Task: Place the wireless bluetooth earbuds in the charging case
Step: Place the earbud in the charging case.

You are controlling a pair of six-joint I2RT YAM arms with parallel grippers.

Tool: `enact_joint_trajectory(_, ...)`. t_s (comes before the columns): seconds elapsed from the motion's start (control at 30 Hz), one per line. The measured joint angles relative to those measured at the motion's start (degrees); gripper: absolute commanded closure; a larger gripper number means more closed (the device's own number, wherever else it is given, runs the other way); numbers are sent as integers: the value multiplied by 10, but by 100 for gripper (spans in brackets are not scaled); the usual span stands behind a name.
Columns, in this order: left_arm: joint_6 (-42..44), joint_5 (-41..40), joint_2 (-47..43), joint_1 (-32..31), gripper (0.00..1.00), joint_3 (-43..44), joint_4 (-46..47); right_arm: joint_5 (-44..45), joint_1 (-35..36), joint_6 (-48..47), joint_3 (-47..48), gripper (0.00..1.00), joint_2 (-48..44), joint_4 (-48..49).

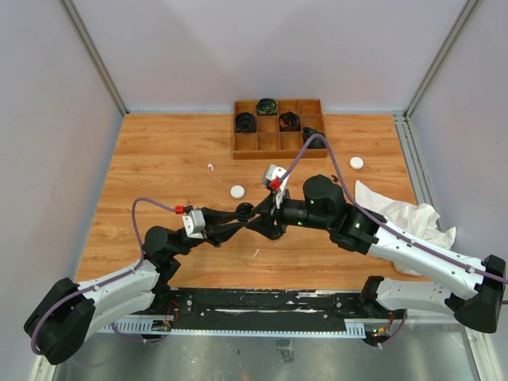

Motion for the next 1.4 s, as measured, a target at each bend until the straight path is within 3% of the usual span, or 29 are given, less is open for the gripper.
enact_joint_trajectory(1.03,-39,28,17,0,100,11,-1,-94,-11,8,70,58,74,-47)
enact_joint_trajectory(1.4,-44,7,17,0,100,11,-9,-51,-11,27,76,56,65,-68)
